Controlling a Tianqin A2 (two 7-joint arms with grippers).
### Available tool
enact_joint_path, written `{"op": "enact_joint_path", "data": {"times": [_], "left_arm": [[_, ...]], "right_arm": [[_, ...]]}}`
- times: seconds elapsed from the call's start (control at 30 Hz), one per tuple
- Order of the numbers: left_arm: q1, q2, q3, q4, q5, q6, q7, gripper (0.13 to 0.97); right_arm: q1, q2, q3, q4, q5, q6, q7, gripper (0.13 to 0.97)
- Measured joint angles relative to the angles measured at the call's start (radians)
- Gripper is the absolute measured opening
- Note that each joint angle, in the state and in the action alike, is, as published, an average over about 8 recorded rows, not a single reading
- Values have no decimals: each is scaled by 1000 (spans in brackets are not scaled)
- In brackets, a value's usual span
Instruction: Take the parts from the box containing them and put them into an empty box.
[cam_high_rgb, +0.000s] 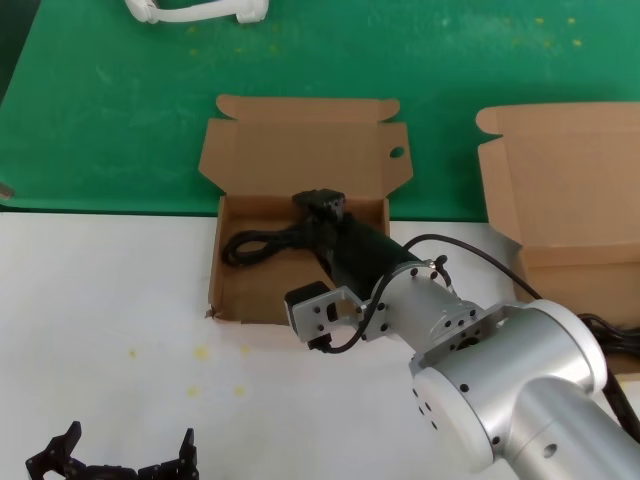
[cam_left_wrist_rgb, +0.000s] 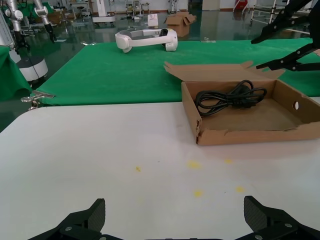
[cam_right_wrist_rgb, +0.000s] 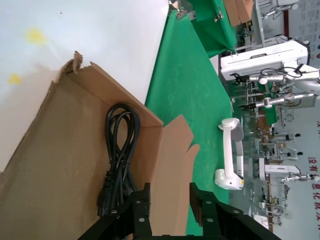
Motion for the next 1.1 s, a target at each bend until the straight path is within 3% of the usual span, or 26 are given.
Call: {"op": "enact_joint_path", "data": {"times": [0.13,0.43,0.7,0.83,1.1], "left_arm": [[0,0,0,0,0,0,0,966],[0,0,0,0,0,0,0,966],[0,0,0,0,0,0,0,966],[0,0,0,0,0,0,0,966],[0,0,0,0,0,0,0,966]], "right_arm": [[-28,1,51,42,16,-15,-54,302],[-144,33,247,216,45,-80,-194,451],[-273,101,484,393,78,-110,-282,657],[-317,125,583,447,100,-115,-315,720],[-364,141,620,469,183,-93,-318,852]]}}
